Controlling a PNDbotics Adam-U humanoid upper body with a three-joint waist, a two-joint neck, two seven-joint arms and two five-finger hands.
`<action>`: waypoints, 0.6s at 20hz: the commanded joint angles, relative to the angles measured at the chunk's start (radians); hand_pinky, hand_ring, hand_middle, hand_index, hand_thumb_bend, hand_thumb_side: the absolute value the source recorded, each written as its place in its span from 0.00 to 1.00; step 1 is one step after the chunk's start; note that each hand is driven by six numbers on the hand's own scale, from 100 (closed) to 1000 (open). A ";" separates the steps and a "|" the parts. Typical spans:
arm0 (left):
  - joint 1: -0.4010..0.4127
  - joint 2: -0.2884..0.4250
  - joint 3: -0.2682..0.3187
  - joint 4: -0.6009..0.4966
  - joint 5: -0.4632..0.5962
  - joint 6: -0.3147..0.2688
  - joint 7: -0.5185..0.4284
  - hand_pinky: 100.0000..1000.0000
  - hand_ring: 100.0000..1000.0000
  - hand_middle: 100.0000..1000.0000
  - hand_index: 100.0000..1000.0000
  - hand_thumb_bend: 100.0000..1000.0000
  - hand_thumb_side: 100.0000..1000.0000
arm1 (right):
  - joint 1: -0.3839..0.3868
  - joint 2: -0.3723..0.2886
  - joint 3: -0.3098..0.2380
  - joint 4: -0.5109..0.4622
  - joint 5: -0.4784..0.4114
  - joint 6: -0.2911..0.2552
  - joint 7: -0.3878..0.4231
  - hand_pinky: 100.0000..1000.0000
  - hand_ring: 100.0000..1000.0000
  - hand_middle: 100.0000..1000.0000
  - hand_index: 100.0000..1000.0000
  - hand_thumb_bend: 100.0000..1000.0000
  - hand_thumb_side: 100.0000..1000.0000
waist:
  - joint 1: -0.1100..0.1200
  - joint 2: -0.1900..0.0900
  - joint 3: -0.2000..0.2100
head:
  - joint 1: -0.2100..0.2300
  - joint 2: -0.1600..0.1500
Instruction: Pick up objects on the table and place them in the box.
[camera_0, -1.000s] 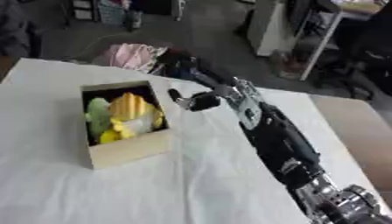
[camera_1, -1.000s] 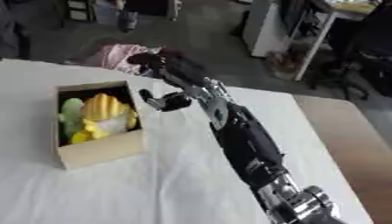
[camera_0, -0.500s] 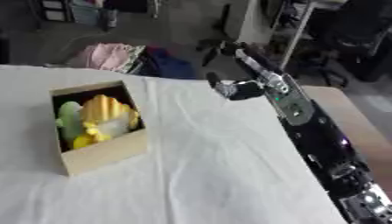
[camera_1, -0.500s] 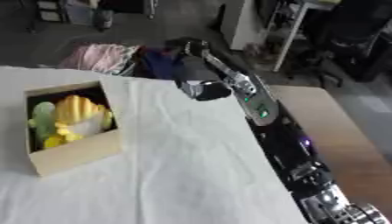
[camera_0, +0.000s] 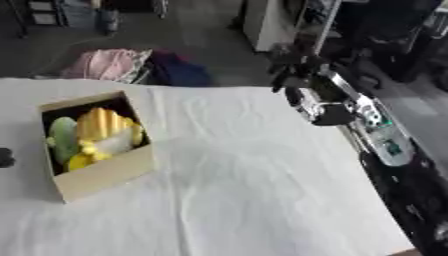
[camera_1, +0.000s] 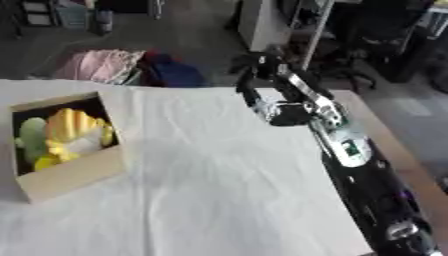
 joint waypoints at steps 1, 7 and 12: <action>0.009 0.014 0.006 -0.020 -0.019 0.000 0.004 0.69 0.70 0.54 0.71 0.00 0.53 | 0.054 0.014 -0.032 -0.090 -0.057 0.043 0.037 0.62 0.50 0.64 0.82 0.00 0.42 | 0.019 -0.031 -0.015 | 0.019 0.007; 0.039 0.015 0.003 -0.020 -0.046 -0.006 0.004 0.69 0.73 0.57 0.72 0.00 0.53 | 0.204 0.130 -0.077 -0.217 -0.117 0.121 0.104 0.60 0.49 0.62 0.79 0.00 0.46 | 0.031 -0.033 -0.055 | 0.051 0.002; 0.063 0.009 -0.003 -0.020 -0.064 -0.004 0.000 0.70 0.75 0.59 0.72 0.00 0.53 | 0.289 0.253 -0.106 -0.291 -0.131 0.226 0.155 0.59 0.48 0.59 0.76 0.00 0.47 | 0.047 -0.034 -0.087 | 0.092 -0.004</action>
